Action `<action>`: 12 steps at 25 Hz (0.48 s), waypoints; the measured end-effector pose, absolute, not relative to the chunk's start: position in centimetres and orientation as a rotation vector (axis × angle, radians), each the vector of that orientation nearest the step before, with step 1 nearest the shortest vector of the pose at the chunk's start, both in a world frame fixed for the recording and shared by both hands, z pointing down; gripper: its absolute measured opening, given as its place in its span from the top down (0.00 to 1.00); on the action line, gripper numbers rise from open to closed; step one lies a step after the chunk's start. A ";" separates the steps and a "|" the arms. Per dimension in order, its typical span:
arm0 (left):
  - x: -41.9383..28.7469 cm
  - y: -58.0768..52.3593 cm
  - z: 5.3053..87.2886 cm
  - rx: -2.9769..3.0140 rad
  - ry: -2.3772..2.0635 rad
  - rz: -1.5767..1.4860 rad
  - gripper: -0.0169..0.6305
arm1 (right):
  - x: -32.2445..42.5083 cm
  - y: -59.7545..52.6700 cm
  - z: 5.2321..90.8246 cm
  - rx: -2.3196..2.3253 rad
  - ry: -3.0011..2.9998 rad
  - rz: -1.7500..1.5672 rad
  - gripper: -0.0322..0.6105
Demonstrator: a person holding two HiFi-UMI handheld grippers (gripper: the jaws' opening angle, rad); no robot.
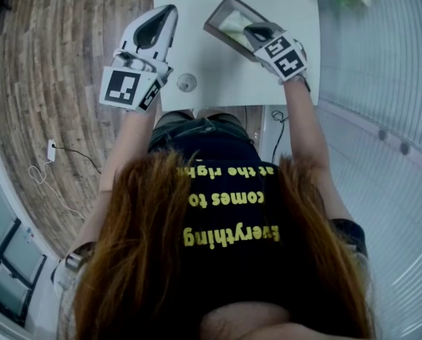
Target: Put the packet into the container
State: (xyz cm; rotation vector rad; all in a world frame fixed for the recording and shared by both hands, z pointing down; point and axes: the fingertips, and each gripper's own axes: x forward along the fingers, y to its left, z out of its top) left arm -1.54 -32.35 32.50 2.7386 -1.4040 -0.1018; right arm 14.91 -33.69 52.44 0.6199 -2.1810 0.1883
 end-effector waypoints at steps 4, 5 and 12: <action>-1.3 -32.4 32.3 2.745 -1.396 -0.109 0.97 | 14.5 -33.9 51.3 0.685 -2.251 0.227 0.92; -1.3 -32.4 32.2 2.747 -1.396 -0.110 0.97 | 14.4 -34.0 50.7 0.717 -2.283 0.233 0.92; -1.2 -32.4 32.1 2.749 -1.398 -0.109 0.97 | 13.4 -34.5 44.1 1.001 -2.509 0.071 0.92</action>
